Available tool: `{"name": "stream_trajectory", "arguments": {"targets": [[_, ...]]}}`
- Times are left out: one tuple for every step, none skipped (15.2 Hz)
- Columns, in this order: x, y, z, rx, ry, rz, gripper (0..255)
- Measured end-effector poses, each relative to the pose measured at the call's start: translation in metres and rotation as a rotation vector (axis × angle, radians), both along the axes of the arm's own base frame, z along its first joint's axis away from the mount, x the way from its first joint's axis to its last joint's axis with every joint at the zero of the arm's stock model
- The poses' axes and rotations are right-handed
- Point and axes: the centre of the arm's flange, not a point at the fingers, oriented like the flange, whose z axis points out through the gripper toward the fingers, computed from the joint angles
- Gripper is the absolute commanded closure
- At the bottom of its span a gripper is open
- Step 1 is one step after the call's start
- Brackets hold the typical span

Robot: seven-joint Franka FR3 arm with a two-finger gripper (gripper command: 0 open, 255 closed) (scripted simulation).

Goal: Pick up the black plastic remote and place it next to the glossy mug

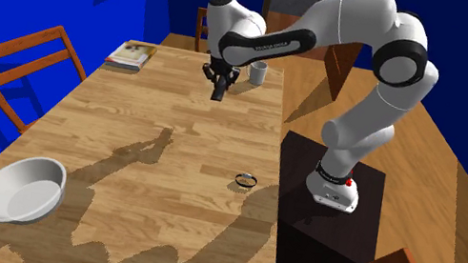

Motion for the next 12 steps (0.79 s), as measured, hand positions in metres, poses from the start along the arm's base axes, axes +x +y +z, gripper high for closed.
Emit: {"name": "stream_trajectory", "arguments": {"targets": [[0.007, -0.012, 0.0, 0.0, 0.0, 0.0, 255], [0.009, -0.023, 0.002, 0.0, 0.0, -0.001, 255], [0.015, -0.032, 0.002, 0.0, 0.0, 0.0, 255], [0.021, -0.041, 0.002, 0.0, 0.0, 0.001, 255], [0.029, -0.055, 0.0, 0.001, 0.0, 0.001, 255], [0.035, -0.068, 0.003, 0.001, 0.0, 0.0, 255], [0.042, -0.079, 0.003, 0.001, 0.0, 0.0, 255], [0.047, -0.091, 0.002, 0.001, 0.0, 0.0, 255], [0.055, -0.103, 0.002, 0.001, 0.0, 0.0, 255], [0.062, -0.115, 0.001, 0.001, 0.0, 0.0, 255], [0.067, -0.125, 0.001, 0.001, 0.0, 0.0, 255], [0.072, -0.138, 0.003, 0.0, 0.0, 0.001, 255]]}}
